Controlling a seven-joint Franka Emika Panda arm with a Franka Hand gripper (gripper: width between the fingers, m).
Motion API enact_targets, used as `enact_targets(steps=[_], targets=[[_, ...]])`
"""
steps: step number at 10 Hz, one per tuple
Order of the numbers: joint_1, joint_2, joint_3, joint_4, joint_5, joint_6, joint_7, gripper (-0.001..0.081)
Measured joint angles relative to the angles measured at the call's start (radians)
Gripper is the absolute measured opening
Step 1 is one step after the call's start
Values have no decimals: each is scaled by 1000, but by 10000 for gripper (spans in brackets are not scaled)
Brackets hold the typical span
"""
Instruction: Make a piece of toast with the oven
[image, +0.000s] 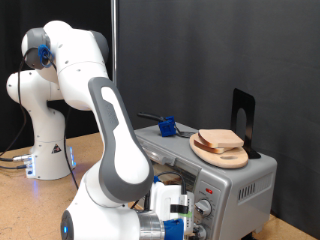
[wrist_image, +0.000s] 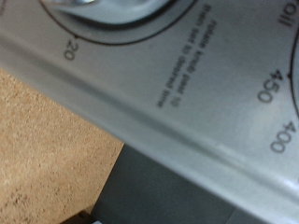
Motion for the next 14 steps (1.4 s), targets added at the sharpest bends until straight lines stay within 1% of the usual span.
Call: enact_targets(steps=[3,4,9,10,11,12,13,14], targets=[[0,-7,2,-26,51,8,-131,110],[0,-8,2,-30,60,8,-156,111],[0,-8,2,-33,65,9,-164,112],[1,-8,2,-29,72,31,-164,112],[1,-8,2,-26,74,40,-164,225],[1,-8,2,-24,74,42,-162,360],[1,-8,2,-23,74,42,-158,360],[-1,-8,1,-24,68,34,-147,543]])
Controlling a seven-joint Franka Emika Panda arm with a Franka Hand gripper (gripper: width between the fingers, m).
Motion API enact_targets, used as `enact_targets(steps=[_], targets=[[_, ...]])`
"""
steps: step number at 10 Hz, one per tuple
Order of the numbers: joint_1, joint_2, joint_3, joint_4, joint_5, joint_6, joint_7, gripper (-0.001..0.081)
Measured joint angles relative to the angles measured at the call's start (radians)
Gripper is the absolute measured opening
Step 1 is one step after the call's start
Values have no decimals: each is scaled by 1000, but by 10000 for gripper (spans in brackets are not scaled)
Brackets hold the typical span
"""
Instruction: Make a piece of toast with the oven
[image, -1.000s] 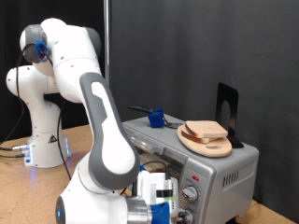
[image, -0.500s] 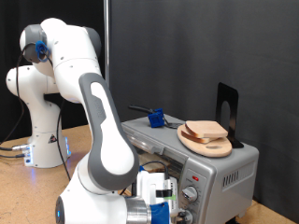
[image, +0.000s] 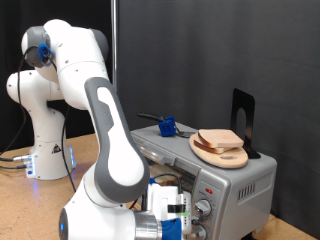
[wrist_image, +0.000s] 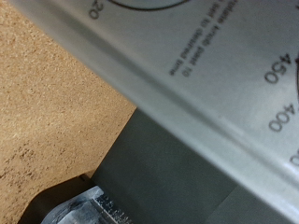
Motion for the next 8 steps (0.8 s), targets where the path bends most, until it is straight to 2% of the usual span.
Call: enact_targets(steps=[1,2,3,5,8], targets=[[-5,-1,-4,-3,-20,-36,17,678],[-15,-9,-12,-16,-56,-96,38,678],[-30,-26,-20,-38,-90,-160,49,779],[-58,-65,-32,-91,-119,-236,62,802],[-69,-149,-63,-198,-139,-259,103,808]])
